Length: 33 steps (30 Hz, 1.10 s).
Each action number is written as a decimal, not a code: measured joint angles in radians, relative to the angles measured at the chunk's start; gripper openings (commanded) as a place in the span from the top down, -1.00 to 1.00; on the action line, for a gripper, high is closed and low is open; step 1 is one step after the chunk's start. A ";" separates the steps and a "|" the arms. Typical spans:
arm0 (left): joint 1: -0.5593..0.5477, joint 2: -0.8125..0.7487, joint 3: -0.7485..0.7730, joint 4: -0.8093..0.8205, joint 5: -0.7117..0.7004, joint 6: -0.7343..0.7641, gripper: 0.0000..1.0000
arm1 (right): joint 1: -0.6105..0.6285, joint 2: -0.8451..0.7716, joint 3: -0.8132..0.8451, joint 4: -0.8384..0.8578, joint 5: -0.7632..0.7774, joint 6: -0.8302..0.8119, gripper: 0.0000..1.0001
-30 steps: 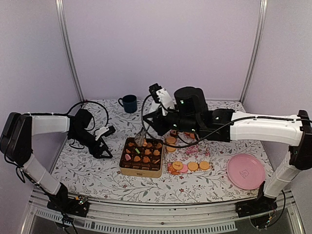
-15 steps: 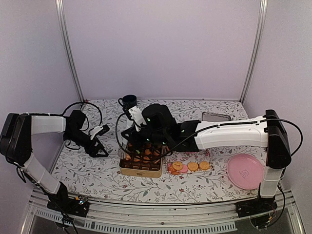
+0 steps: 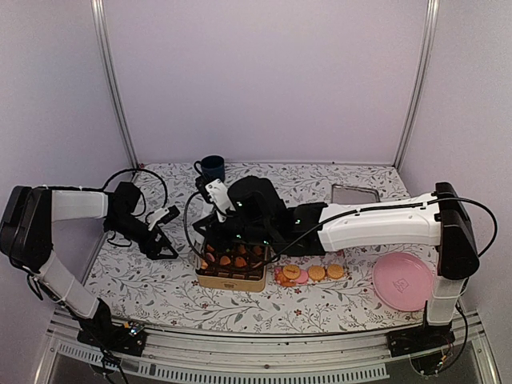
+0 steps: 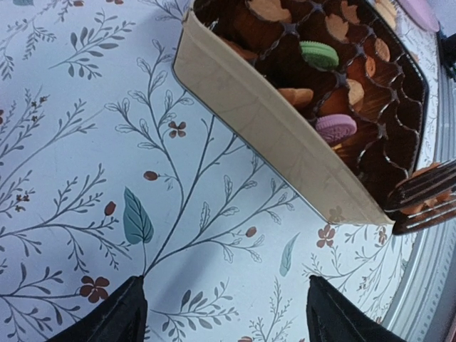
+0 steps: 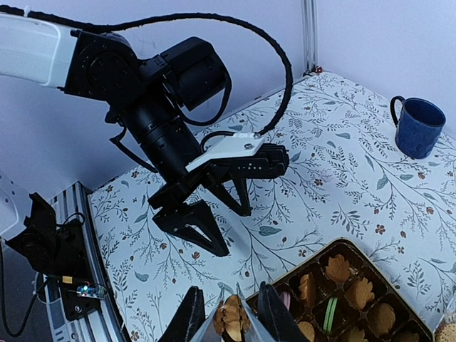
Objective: Pack the cookies
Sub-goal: Place the fake cookies in the empty pocket of the box.
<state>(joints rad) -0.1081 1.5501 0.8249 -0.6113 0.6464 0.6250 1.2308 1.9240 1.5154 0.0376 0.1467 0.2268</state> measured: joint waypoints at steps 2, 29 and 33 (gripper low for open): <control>0.000 -0.002 -0.001 0.000 0.000 0.000 -0.55 | 0.000 0.000 0.000 0.000 0.005 0.000 0.47; -0.024 -0.018 -0.001 0.000 0.033 -0.010 -0.52 | -0.069 -0.193 -0.084 0.001 0.080 -0.033 0.35; -0.108 -0.018 -0.001 0.011 0.054 -0.043 -0.52 | -0.109 -0.262 -0.135 -0.002 0.107 -0.040 0.34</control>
<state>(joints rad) -0.2161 1.5318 0.8242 -0.6006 0.7006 0.5816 1.1217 1.6619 1.3800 0.0353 0.2539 0.1864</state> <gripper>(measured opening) 0.761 0.328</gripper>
